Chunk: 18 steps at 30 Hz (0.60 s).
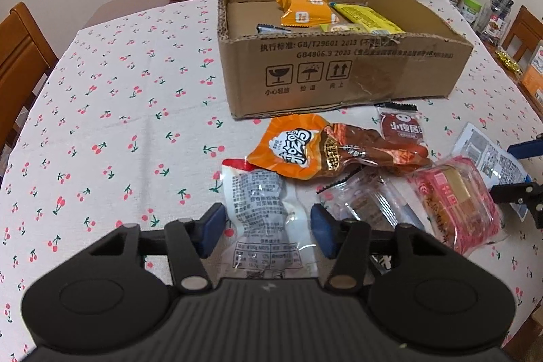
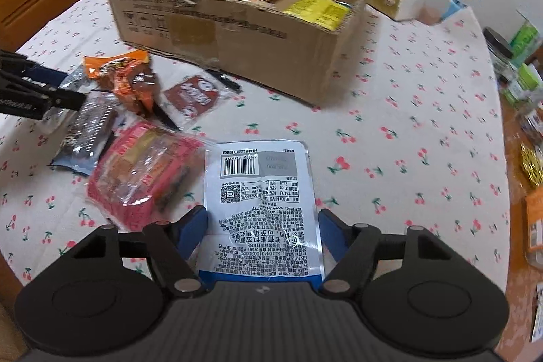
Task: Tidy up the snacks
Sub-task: 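Grasp the clear grey pack with the left gripper while the right grasps the white-label pack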
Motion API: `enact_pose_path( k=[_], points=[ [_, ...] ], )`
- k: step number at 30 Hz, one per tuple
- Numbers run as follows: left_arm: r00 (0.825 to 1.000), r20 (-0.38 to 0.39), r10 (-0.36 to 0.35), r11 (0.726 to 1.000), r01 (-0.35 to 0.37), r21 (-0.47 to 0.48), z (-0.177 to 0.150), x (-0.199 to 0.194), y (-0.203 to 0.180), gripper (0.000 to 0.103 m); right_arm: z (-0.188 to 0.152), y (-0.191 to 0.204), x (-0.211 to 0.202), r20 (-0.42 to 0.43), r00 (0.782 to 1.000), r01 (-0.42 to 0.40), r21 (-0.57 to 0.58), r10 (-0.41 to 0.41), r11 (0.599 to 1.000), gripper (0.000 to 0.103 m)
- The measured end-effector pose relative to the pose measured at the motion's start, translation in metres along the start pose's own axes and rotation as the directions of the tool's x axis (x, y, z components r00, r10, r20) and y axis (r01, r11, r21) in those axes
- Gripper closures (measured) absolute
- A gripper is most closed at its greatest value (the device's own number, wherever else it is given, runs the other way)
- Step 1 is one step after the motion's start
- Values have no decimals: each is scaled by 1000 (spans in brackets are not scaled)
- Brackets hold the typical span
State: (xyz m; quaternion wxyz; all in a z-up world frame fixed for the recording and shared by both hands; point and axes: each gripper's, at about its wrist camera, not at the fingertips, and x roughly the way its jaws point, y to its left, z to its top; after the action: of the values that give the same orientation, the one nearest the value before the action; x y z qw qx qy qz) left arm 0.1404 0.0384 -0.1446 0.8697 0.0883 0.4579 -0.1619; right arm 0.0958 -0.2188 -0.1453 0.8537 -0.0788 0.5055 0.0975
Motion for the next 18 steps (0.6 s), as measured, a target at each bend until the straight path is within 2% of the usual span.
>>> enact_pose_path(
  k=[8, 11, 16, 18],
  points=[
    [1000, 9, 17, 1000, -17, -18, 1, 2, -3, 43, 0, 6, 1, 14, 1000, -1, 6, 1, 1000, 26],
    [1000, 8, 13, 1000, -13, -17, 1, 1, -3, 49, -1, 7, 0, 13, 1000, 1, 5, -1, 1000, 26],
    [1000, -6, 3, 1000, -3, -9, 1, -1, -4, 51, -1, 8, -2, 7, 1000, 19, 5, -19, 1000, 27],
    [1000, -15, 4, 1000, -4, -6, 0, -3, -4, 51, 0, 6, -5, 17, 1000, 26, 21, -26, 999, 37]
  ],
)
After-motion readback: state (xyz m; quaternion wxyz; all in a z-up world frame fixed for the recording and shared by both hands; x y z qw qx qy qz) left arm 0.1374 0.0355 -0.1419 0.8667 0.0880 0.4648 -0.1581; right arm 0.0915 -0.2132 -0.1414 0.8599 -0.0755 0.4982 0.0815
